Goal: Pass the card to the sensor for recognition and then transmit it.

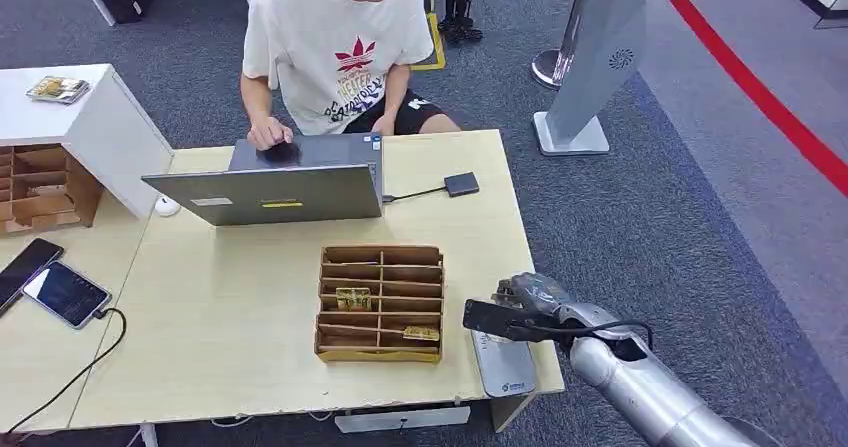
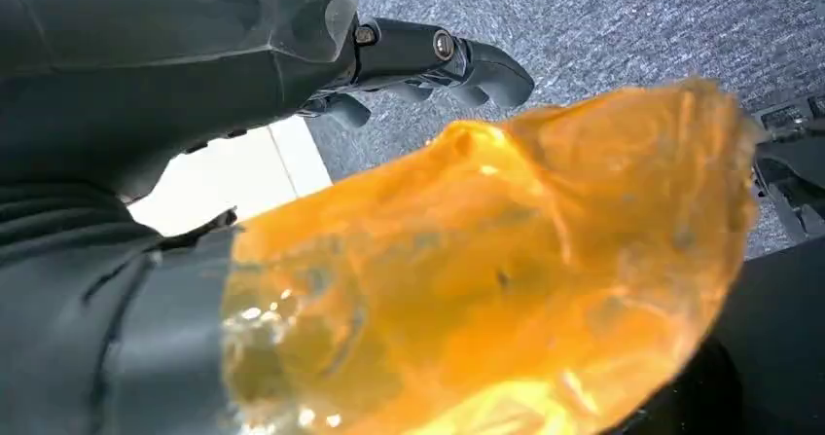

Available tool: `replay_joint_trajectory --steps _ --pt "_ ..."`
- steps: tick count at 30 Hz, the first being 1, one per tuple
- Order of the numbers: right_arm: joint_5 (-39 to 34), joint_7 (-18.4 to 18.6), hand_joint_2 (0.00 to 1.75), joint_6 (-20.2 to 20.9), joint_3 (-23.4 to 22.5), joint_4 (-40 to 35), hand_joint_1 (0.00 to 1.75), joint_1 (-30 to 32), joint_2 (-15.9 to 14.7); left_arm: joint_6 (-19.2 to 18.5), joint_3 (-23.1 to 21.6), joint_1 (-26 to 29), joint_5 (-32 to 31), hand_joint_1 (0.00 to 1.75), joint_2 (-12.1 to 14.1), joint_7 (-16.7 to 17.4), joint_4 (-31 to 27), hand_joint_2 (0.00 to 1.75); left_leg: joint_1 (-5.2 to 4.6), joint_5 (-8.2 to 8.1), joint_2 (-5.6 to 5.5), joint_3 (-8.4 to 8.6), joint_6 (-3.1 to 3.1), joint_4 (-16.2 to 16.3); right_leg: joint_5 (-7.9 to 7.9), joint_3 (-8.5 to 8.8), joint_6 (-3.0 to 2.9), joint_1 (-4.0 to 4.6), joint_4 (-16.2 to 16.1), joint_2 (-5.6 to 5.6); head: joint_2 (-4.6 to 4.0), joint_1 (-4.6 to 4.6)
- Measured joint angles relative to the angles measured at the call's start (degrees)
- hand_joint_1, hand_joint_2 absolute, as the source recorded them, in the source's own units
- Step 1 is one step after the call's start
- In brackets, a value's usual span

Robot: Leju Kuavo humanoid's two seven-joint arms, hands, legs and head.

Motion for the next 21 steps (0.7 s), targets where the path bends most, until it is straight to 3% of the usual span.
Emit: replay_joint_trajectory --steps 21 --pt "-0.02 0.57 1.75 -1.20 -3.24 -0.88 1.75 2.86 -0.33 0.83 -0.42 -0.39 0.26 0.00 0.04 0.48 0.00 0.00 0.00 0.00 0.00 0.15 0.02 0.03 0.02 0.07 0.06 0.00 -0.03 0.00 0.00 0.00"
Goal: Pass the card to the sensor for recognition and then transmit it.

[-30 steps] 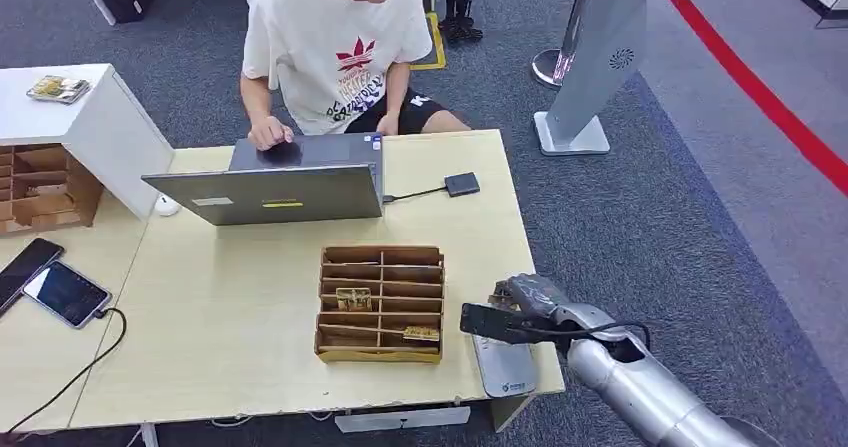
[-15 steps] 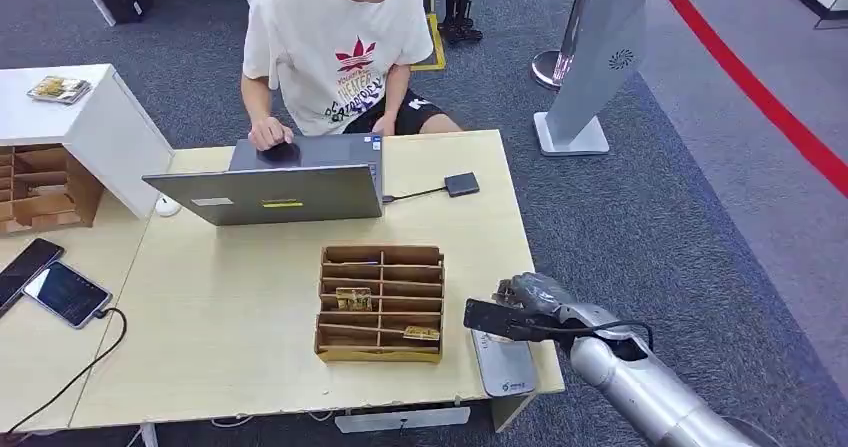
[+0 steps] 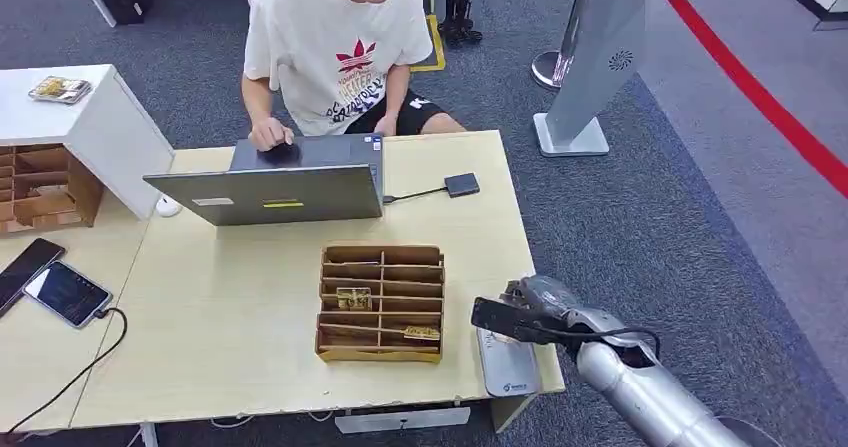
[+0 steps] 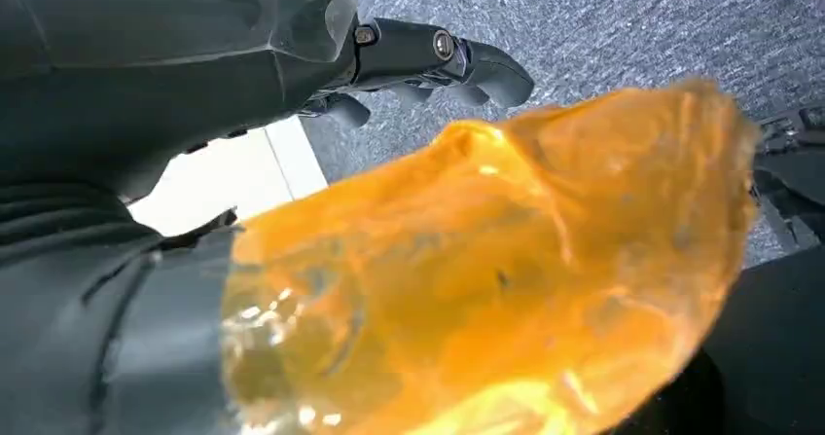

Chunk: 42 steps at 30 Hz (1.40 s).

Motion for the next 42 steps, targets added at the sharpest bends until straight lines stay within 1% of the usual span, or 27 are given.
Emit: replay_joint_trajectory --steps 6,11,15,22,27,32,36,40,42 --pt "0.13 0.26 1.75 -0.31 -1.46 -1.40 1.75 1.75 -0.96 1.90 0.29 0.05 1.97 0.00 0.02 -1.12 0.00 0.00 0.00 0.00 0.00 0.03 0.00 0.00 0.00 0.04 0.01 0.00 -0.01 0.00 0.00 0.00" --pt "0.20 0.31 1.75 -0.96 -2.93 -2.95 1.75 3.75 -2.27 3.72 2.09 0.33 4.88 0.00 0.02 -3.02 0.00 0.00 0.00 -0.04 0.00 0.08 0.01 0.00 0.00 0.13 0.02 0.00 -0.03 0.00 0.00 0.02" --pt "0.39 0.70 1.75 -0.98 -3.91 -3.74 1.75 4.97 -3.00 4.00 3.56 0.68 6.41 0.00 0.02 -3.91 0.00 0.00 0.00 -0.04 0.09 0.11 0.01 0.00 0.00 0.20 0.02 0.01 -0.03 0.05 0.00 0.02" --pt "0.55 0.81 1.75 -1.20 -4.87 -4.72 1.75 7.21 -4.11 3.30 7.92 1.66 12.59 0.00 -0.24 -7.26 0.00 0.00 0.01 -0.06 0.11 0.12 0.04 -0.01 0.00 0.20 0.02 0.02 -0.03 0.09 0.00 -0.02" --pt "0.52 0.70 1.75 -1.81 -5.70 -6.01 1.75 8.76 -5.05 1.79 13.39 3.10 18.53 0.00 -0.94 -10.93 0.00 0.00 0.00 -0.10 0.11 0.10 0.09 -0.01 -0.03 0.20 0.06 0.02 -0.05 0.09 0.00 0.02" --pt "0.52 0.76 1.75 -1.84 -6.27 -6.75 1.75 9.48 -5.68 1.42 16.13 3.73 19.26 0.00 -1.44 -11.52 0.00 0.00 0.00 -0.12 0.12 0.10 0.12 0.00 -0.03 0.16 0.07 0.01 -0.08 0.09 0.00 0.02" --pt "0.46 0.74 1.75 -1.90 -6.51 -7.04 1.75 9.94 -6.01 1.33 16.90 3.79 19.38 0.00 -1.60 -11.60 0.00 0.00 0.00 -0.12 0.12 0.11 0.12 0.00 -0.03 0.22 0.08 0.01 -0.08 0.10 0.00 -0.02" --pt "0.44 0.74 1.75 -1.99 -6.88 -7.37 1.75 10.54 -6.10 1.01 18.47 3.85 21.18 0.00 -1.88 -12.50 0.00 0.00 0.00 -0.12 0.11 0.10 0.12 0.00 -0.03 0.22 0.08 0.02 -0.08 0.08 0.00 0.00" --pt "0.46 0.74 1.75 -2.01 -7.08 -7.80 1.75 11.06 -6.25 1.14 19.06 3.86 21.00 0.00 -2.05 -12.68 0.00 0.00 0.00 -0.12 0.11 0.10 0.12 0.00 -0.03 0.21 0.08 0.02 -0.08 0.08 0.00 0.00"
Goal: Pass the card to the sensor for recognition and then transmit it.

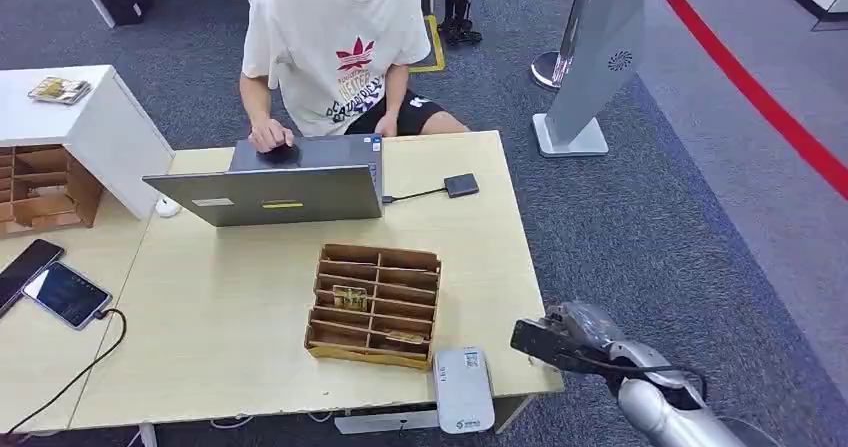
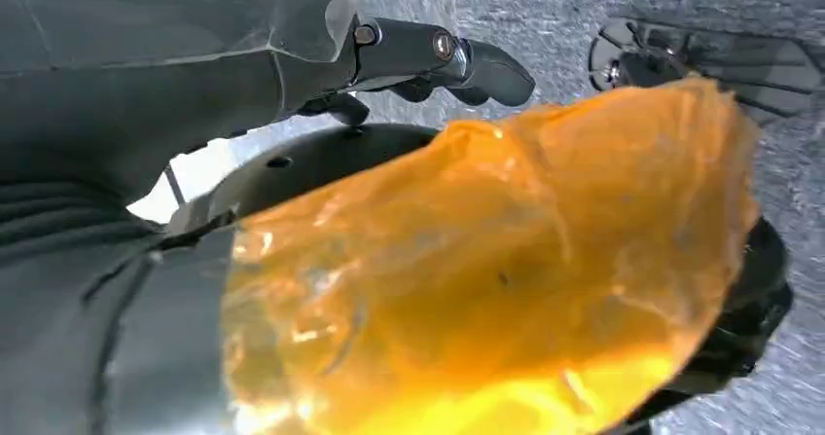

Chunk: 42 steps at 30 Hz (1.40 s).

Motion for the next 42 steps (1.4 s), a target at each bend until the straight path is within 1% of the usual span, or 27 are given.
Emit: replay_joint_trajectory --steps 5,8,13,17,20,23,26,28,31,35,37,40,42 --pt "2.21 1.44 1.75 0.22 -0.66 -4.11 1.75 3.49 -0.52 -0.02 0.06 0.20 -0.68 0.00 0.09 0.02 0.00 0.00 0.00 -0.06 -0.01 -0.02 -0.01 0.00 -0.03 0.01 0.02 0.00 0.00 -0.02 0.00 0.02" --pt "2.80 2.45 1.75 0.20 -0.59 -6.45 1.75 4.78 -0.74 0.04 0.06 0.24 -1.27 0.00 0.15 0.72 0.00 0.00 0.00 -0.07 0.07 -0.01 -0.01 -0.01 -0.03 -0.02 0.02 0.00 0.00 0.10 0.00 0.00" --pt "1.64 1.99 1.75 0.00 -0.28 -7.41 1.75 4.94 -0.94 0.26 0.06 0.24 -1.73 0.00 0.24 1.05 0.00 0.00 0.00 -0.06 0.07 -0.01 -0.02 -0.01 -0.02 -0.01 0.01 0.01 0.00 0.10 0.00 0.02" --pt "1.16 1.33 1.75 -2.95 -0.17 -8.20 1.75 4.67 -0.96 0.59 0.06 0.21 -1.70 0.00 0.28 1.03 0.00 0.00 0.00 -0.06 0.04 -0.05 -0.02 -0.01 -0.01 -0.04 0.01 0.01 0.02 0.09 0.00 0.02" --pt "3.81 2.10 1.75 -7.59 -0.66 -9.90 1.75 4.67 -0.04 0.55 0.06 0.26 -1.27 0.00 0.28 1.03 0.00 0.00 0.01 -0.02 0.00 -0.17 -0.04 -0.01 -0.01 -0.11 0.01 0.01 0.03 0.01 0.00 0.00" --pt "9.89 2.78 1.75 -15.03 -2.87 -13.32 1.75 5.35 2.98 0.26 0.06 0.24 -0.72 0.00 0.24 0.72 0.00 0.00 0.01 -0.02 0.02 -0.26 -0.04 -0.01 -0.01 -0.24 0.01 0.01 0.05 0.05 0.00 0.02" --pt "16.67 2.73 1.75 -22.28 -5.73 -18.19 1.75 6.74 7.79 0.22 0.06 0.22 -0.44 0.00 -0.02 0.44 0.00 0.00 0.02 -0.01 0.00 -0.33 -0.05 -0.01 -0.03 -0.31 0.00 0.01 0.06 0.02 0.00 -0.02" --pt "22.06 1.66 1.75 -27.92 -8.03 -22.32 1.75 8.24 11.31 0.22 0.06 0.24 -0.46 0.00 -0.26 0.06 0.00 0.00 0.02 -0.01 -0.04 -0.41 -0.06 -0.02 -0.04 -0.38 -0.01 0.02 0.07 -0.03 0.00 0.00" --pt "26.91 -0.79 1.75 -33.69 -10.80 -27.96 1.75 9.90 15.89 0.22 0.02 0.18 -0.87 0.00 -0.57 -0.07 0.00 0.00 0.02 -0.02 -0.02 -0.43 -0.06 -0.03 -0.09 -0.41 -0.04 0.02 0.07 -0.01 0.00 0.00" --pt "28.42 -4.26 1.75 -37.92 -12.85 -33.52 1.75 11.23 19.93 0.24 -0.07 0.17 -1.40 0.00 -0.72 -0.22 0.00 0.00 0.01 -0.03 -0.02 -0.47 -0.06 -0.03 -0.10 -0.43 -0.03 0.00 0.07 -0.01 0.00 0.00" --pt "27.55 -5.53 1.75 -38.77 -13.27 -35.21 1.75 11.31 21.20 0.33 -0.09 0.16 -1.59 0.00 -0.85 -0.35 0.00 0.00 0.00 -0.03 -0.01 -0.47 -0.06 -0.03 -0.10 -0.43 -0.02 -0.01 0.07 -0.01 0.00 0.00" --pt "24.43 -8.31 1.75 -38.69 -13.31 -36.61 1.75 10.83 22.76 0.59 -0.26 0.16 -1.73 0.00 -0.94 -0.59 0.00 0.00 0.00 -0.03 -0.01 -0.47 -0.06 -0.03 -0.09 -0.42 -0.03 -0.01 0.07 -0.01 0.00 0.00" --pt "22.07 -9.49 1.75 -37.66 -12.89 -36.81 1.75 9.70 23.59 0.72 -0.61 0.14 -1.86 0.00 -1.05 -0.68 0.00 0.00 0.00 -0.01 -0.01 -0.47 -0.07 -0.03 -0.07 -0.42 -0.05 -0.01 0.07 -0.01 0.00 0.00"
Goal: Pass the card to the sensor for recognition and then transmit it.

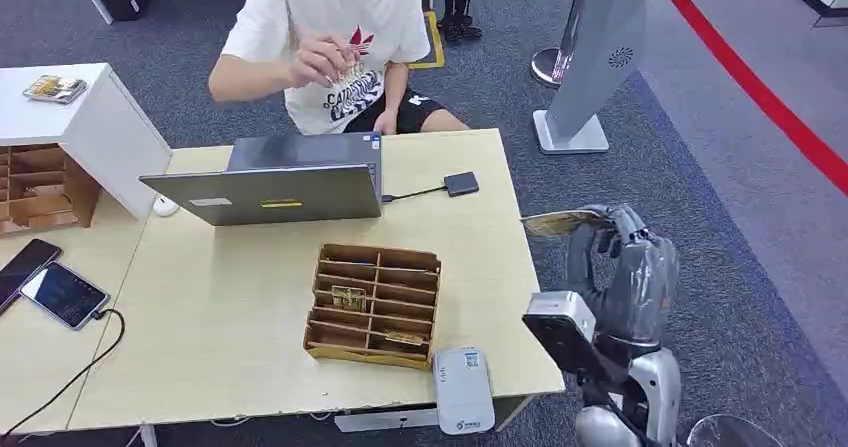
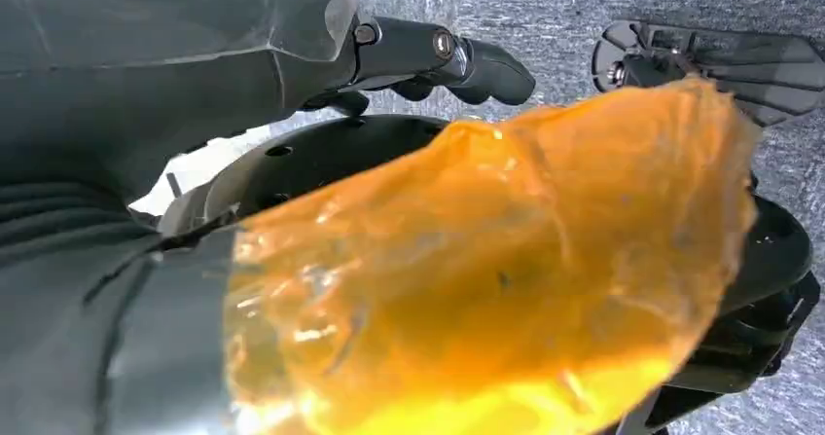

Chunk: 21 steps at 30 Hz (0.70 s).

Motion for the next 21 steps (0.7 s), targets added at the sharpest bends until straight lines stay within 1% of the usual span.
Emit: replay_joint_trajectory --steps 4,7,10,13,15,17,21 --pt "-6.20 -1.96 1.75 4.28 2.55 0.33 1.75 -3.54 0.91 0.02 -0.85 -0.10 -0.42 0.00 -0.02 0.00 0.00 0.00 0.01 0.03 0.01 0.02 -0.03 0.00 0.01 -0.01 -0.01 0.01 0.02 0.01 0.00 0.02" --pt "-7.36 -2.36 1.75 4.96 4.28 0.81 1.75 -5.75 1.59 0.02 -0.98 -0.13 -0.55 0.00 -0.02 0.00 0.00 0.00 0.01 0.04 -0.03 0.01 -0.03 0.00 0.00 -0.01 -0.01 0.01 0.03 -0.03 0.00 0.02" --pt "-7.86 -2.53 1.75 5.41 5.02 1.14 1.75 -6.69 1.88 0.02 -1.11 -0.14 -0.59 0.00 -0.02 0.00 0.00 0.00 0.01 0.03 -0.02 -0.01 -0.03 0.00 0.00 -0.01 -0.01 0.01 0.03 -0.01 0.00 0.00" --pt "-11.06 -2.73 1.75 9.58 7.00 2.36 1.75 -9.64 2.01 0.02 -1.68 -0.22 -1.33 0.00 -0.02 0.02 0.00 0.00 0.01 0.03 0.02 -0.08 -0.03 0.00 0.01 -0.07 -0.01 0.00 0.04 0.05 0.00 0.00" --pt "-12.54 -1.91 1.75 12.80 9.06 4.52 1.75 -13.41 3.03 -0.02 -2.47 -0.42 -2.23 0.00 -0.04 0.43 0.00 0.00 0.01 0.04 0.04 -0.07 -0.04 0.00 0.02 -0.09 -0.01 0.01 0.05 0.10 0.00 0.00" --pt "-13.70 -0.30 1.75 16.07 11.30 7.33 1.75 -18.19 4.61 -0.09 -3.24 -0.73 -3.21 0.00 -0.04 1.01 0.00 0.00 0.02 0.13 0.05 -0.07 -0.09 0.00 0.09 -0.13 -0.03 0.01 0.07 0.12 0.00 -0.02" --pt "-15.25 3.01 1.75 21.26 15.73 14.28 1.75 -27.30 8.91 -1.01 -5.26 -1.65 -5.14 0.00 -0.02 2.71 0.00 0.00 0.04 0.21 0.04 -0.07 -0.22 -0.01 0.16 -0.22 -0.13 0.03 0.18 0.14 0.00 0.02"
